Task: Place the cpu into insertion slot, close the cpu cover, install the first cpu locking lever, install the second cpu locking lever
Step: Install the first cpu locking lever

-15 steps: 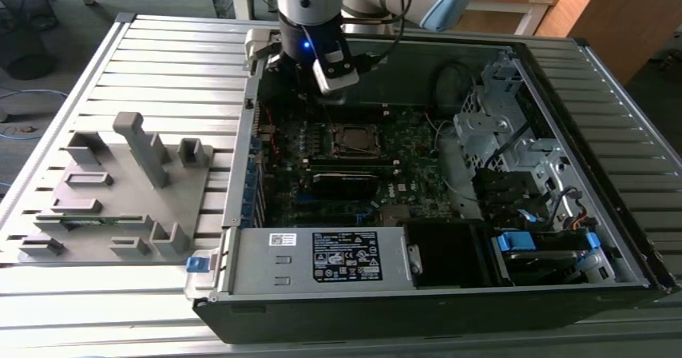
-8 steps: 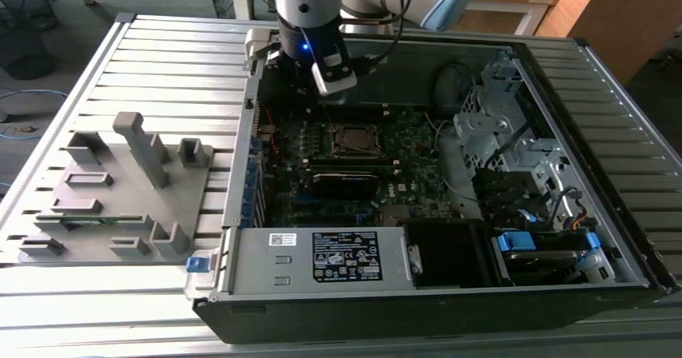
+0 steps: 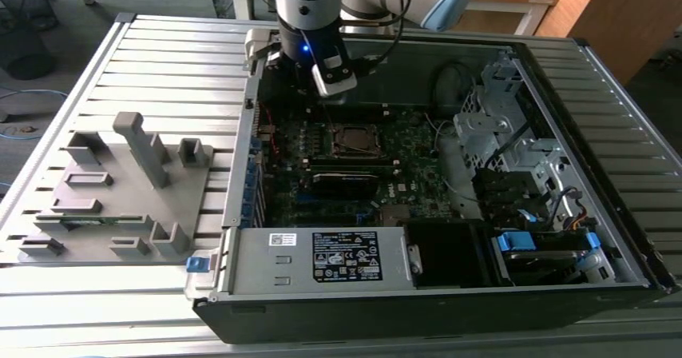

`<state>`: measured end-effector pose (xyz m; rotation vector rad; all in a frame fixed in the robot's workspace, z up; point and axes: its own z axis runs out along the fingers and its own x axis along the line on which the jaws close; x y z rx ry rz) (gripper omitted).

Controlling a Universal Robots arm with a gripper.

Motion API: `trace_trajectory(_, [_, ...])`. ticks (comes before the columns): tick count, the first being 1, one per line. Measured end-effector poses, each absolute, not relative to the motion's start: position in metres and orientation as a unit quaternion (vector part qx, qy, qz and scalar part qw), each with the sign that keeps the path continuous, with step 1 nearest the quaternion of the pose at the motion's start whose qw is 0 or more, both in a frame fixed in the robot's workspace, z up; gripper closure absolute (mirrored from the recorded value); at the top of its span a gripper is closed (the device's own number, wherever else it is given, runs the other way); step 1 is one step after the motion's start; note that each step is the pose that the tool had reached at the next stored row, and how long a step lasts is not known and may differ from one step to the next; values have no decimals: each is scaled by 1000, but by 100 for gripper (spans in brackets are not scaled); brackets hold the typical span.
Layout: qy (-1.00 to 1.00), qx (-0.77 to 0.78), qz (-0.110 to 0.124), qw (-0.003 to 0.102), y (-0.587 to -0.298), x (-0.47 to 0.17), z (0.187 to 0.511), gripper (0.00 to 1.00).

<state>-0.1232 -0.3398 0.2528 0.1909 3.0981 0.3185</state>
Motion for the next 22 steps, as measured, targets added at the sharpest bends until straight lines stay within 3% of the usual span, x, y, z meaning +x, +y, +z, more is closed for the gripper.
trace_trajectory(10, [988,62,141,8,-339,-123,253,89])
trace_trajectory(22, [988,62,142,8,-339,-115,250,89])
